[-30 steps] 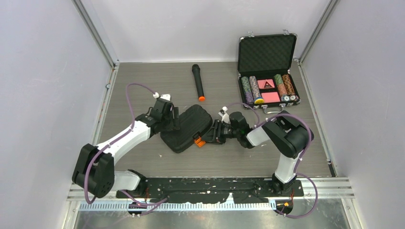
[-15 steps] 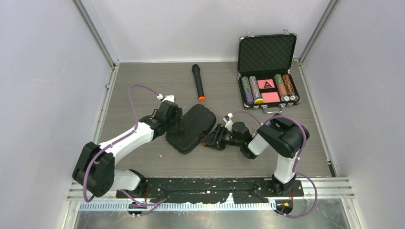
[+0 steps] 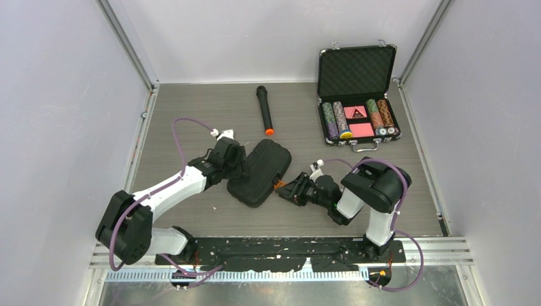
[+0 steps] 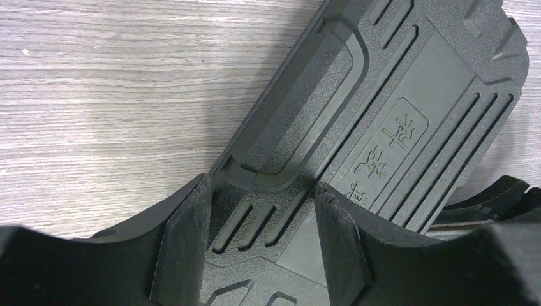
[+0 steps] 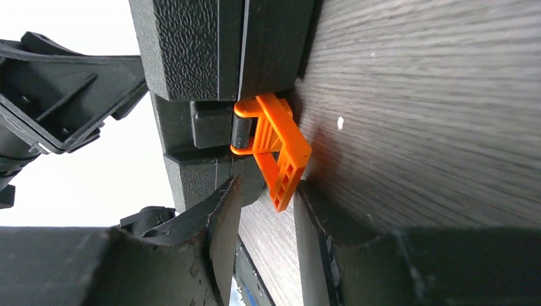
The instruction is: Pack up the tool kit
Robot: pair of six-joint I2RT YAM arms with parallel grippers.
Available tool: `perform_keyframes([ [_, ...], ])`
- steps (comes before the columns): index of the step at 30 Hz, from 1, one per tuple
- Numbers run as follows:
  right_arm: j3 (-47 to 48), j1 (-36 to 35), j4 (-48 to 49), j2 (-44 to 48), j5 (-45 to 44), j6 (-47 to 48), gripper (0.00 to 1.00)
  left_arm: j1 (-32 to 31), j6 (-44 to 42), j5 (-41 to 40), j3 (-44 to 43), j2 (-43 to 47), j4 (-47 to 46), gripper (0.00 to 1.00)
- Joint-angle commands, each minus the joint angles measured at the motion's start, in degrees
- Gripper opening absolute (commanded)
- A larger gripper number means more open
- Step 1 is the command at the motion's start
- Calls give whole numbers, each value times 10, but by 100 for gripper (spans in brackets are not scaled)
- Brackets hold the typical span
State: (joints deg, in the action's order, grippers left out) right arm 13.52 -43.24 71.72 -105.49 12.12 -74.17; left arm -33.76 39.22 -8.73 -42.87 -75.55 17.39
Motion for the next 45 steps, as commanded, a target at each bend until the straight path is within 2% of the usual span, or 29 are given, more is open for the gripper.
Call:
perform_keyframes([
  [1,-20,18,63,-6,-62,17,41,-12,17,43,33,-23,63,57],
  [5,-23,33,99,-22,-58,28,38,-11,17,44,36,-23,60,57],
  [9,-18,36,114,-25,-52,36,31,-13,18,48,38,-25,57,57],
  [16,-22,36,93,17,-37,38,10,-17,25,47,44,-25,55,57],
  [22,-10,34,-76,137,-29,52,5,-37,48,30,46,-28,59,57],
  [24,10,32,-172,190,-33,75,5,-43,58,24,48,-31,59,57],
  [27,68,25,-373,272,-57,121,6,-53,72,18,49,-32,58,57],
  [30,127,22,-511,319,-80,167,5,-69,77,16,45,-33,57,57],
  [34,187,21,-599,326,-77,199,5,-85,81,15,36,-35,56,57],
  [45,295,-7,-720,309,-78,218,5,-116,96,8,17,-63,55,57],
])
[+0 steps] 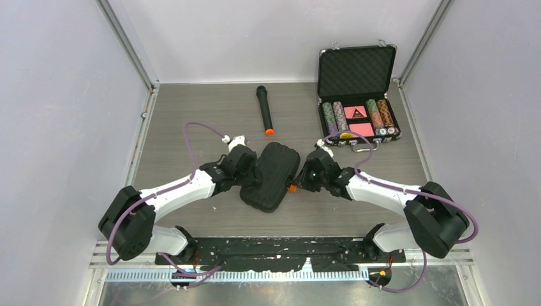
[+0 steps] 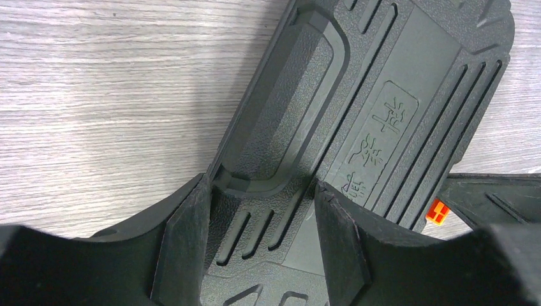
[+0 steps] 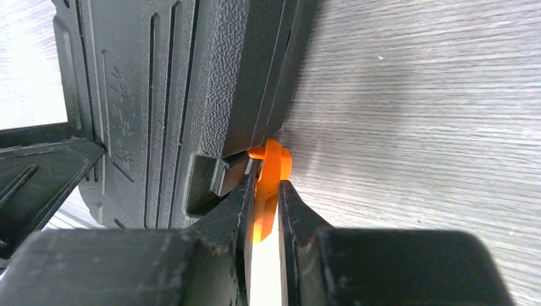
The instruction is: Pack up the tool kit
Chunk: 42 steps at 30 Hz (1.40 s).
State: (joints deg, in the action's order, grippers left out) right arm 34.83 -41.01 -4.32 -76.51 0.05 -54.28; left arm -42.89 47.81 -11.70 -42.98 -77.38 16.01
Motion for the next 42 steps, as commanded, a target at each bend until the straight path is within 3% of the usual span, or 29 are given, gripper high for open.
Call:
perform_keyframes([
  [1,95,-31,20,18,38,20,5,-26,12,37,18,-47,68,57],
  [12,183,-37,-52,-24,38,6,6,-50,41,20,16,-63,67,54],
  [21,203,-46,3,-42,72,-44,15,-64,41,30,8,-70,55,53],
  [27,169,-50,84,-37,93,-82,17,-68,40,37,5,-75,48,53],
  [42,178,-56,99,-4,99,-93,16,-73,38,38,1,-80,46,52],
])
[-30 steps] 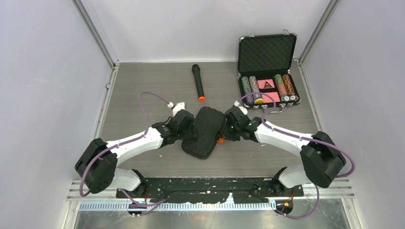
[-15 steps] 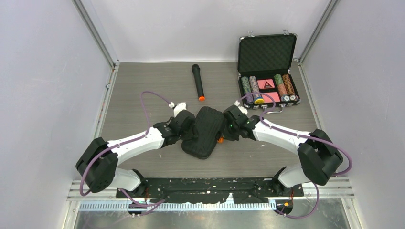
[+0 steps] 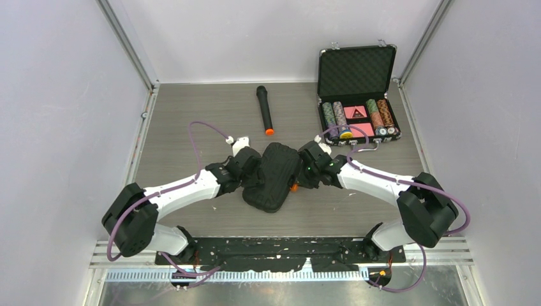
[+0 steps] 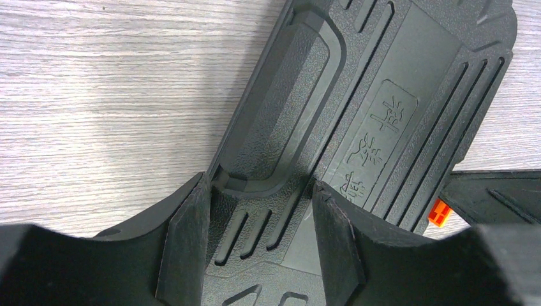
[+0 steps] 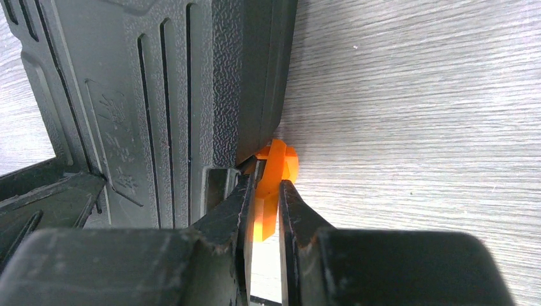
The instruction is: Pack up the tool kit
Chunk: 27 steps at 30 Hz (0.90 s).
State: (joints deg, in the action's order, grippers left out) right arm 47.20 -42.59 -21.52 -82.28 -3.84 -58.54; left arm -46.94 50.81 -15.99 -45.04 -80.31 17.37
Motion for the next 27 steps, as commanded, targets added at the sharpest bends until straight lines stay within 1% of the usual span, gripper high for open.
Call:
perform_keyframes([
  [1,57,-40,265,57,136,-47,15,-32,8,80,21,-52,33,53],
  [7,76,-41,236,71,135,-39,14,-33,7,79,19,-64,33,52],
  [12,88,-42,198,79,136,-25,10,-32,6,60,18,-73,45,51],
  [15,88,-42,174,94,123,-2,7,-32,5,39,13,-84,62,49],
  [20,79,-41,121,115,86,45,5,-32,3,23,3,-104,86,44],
  [21,70,-41,123,121,87,49,5,-32,3,24,4,-105,87,43],
  [24,56,-41,169,123,110,53,5,-32,2,28,3,-105,82,42],
  [27,65,-41,204,96,138,53,5,-34,0,31,-3,-103,81,42],
])
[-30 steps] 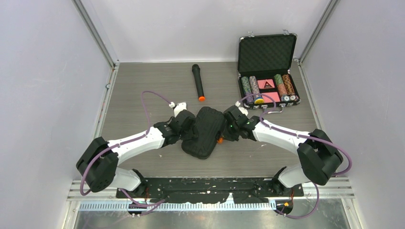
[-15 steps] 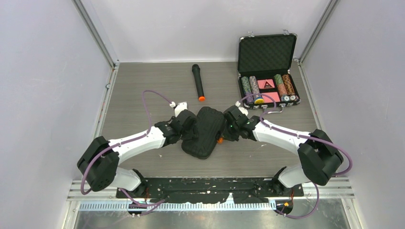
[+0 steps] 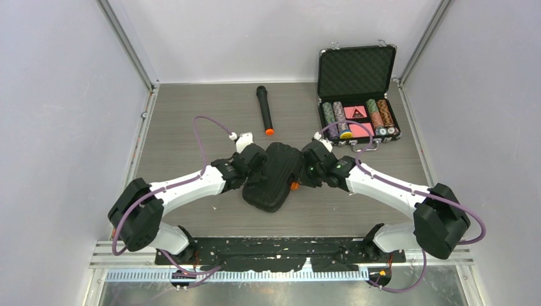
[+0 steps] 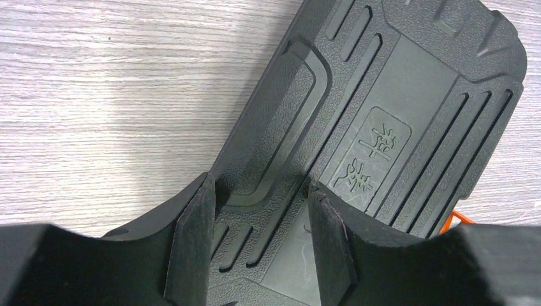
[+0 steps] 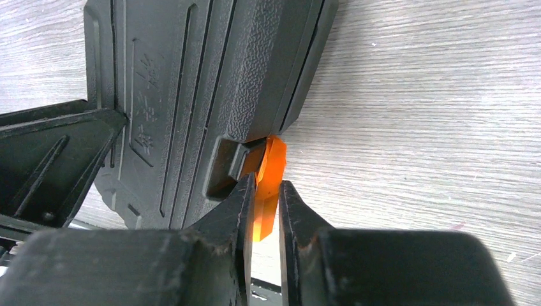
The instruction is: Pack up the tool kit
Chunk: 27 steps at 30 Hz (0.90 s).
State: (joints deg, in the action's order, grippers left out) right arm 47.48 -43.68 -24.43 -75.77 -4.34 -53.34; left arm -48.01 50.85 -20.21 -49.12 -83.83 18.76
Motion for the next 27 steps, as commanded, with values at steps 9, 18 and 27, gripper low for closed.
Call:
perform_keyframes([
  [9,72,-30,284,-41,170,-46,13,-36,0,76,33,-72,60,42],
  [18,68,-30,361,-78,183,-111,23,-47,-2,77,26,-77,60,42],
  [27,45,-30,420,-75,196,-148,40,-51,-3,80,21,-80,58,41],
])
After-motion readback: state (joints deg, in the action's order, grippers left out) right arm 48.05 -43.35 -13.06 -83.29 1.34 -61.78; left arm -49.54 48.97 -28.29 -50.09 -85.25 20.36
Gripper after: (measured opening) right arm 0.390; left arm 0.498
